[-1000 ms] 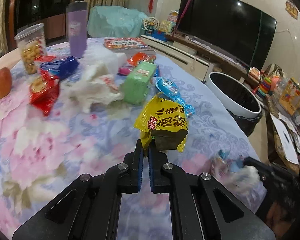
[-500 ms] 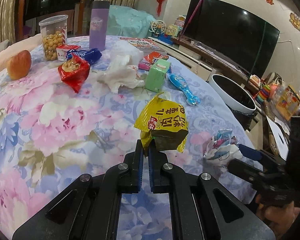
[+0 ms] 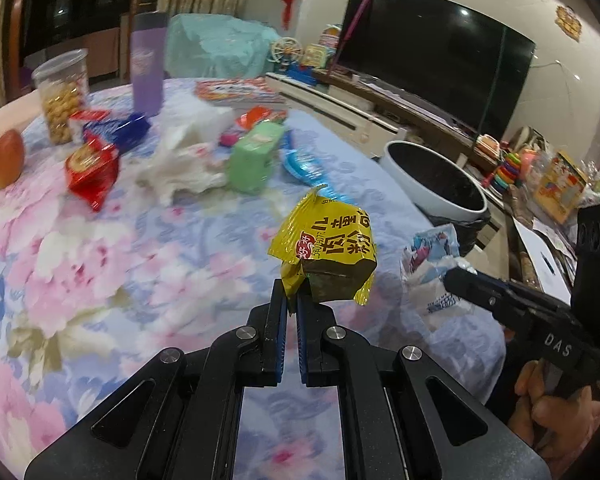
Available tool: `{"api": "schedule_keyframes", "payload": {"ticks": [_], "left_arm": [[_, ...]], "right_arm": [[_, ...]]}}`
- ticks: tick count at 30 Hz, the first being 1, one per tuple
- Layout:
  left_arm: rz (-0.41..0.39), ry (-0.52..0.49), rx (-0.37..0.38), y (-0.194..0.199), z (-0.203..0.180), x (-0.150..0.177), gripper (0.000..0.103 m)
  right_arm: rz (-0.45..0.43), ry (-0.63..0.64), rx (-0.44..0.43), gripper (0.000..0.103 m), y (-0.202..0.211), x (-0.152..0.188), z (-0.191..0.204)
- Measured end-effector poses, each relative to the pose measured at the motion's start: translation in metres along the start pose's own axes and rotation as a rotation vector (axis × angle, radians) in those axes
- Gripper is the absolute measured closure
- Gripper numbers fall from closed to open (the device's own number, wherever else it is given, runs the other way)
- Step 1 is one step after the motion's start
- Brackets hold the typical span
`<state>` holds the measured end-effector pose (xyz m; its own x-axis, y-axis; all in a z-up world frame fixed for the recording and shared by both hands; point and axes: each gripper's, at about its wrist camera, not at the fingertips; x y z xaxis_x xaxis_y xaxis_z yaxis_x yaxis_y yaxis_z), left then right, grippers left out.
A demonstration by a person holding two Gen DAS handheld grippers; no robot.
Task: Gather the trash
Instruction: 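Carry both items over the black bin and open both tools to drop them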
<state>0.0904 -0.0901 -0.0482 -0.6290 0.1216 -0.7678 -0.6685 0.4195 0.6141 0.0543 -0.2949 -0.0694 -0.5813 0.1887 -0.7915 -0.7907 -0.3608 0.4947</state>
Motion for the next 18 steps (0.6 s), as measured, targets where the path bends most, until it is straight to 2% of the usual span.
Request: {"api": "schedule_keyframes", "payload": {"ticks": [18], "left_arm": [[0.016, -0.126, 0.100, -0.049, -0.080, -0.047, 0.099]], "right_arm": [[-0.095, -0.056, 0.124, 0.089, 0.034, -0.046, -0.066]]}}
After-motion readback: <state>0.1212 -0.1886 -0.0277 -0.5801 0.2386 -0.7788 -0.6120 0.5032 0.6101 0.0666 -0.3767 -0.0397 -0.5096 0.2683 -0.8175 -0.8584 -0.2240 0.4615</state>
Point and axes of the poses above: each gripper's, at about its wrist camera, not at the fingertips, and y roughly against the way its jaws point, z to its left, x to its underside, and after that the axes turned 4 degrees about -z, right-handed
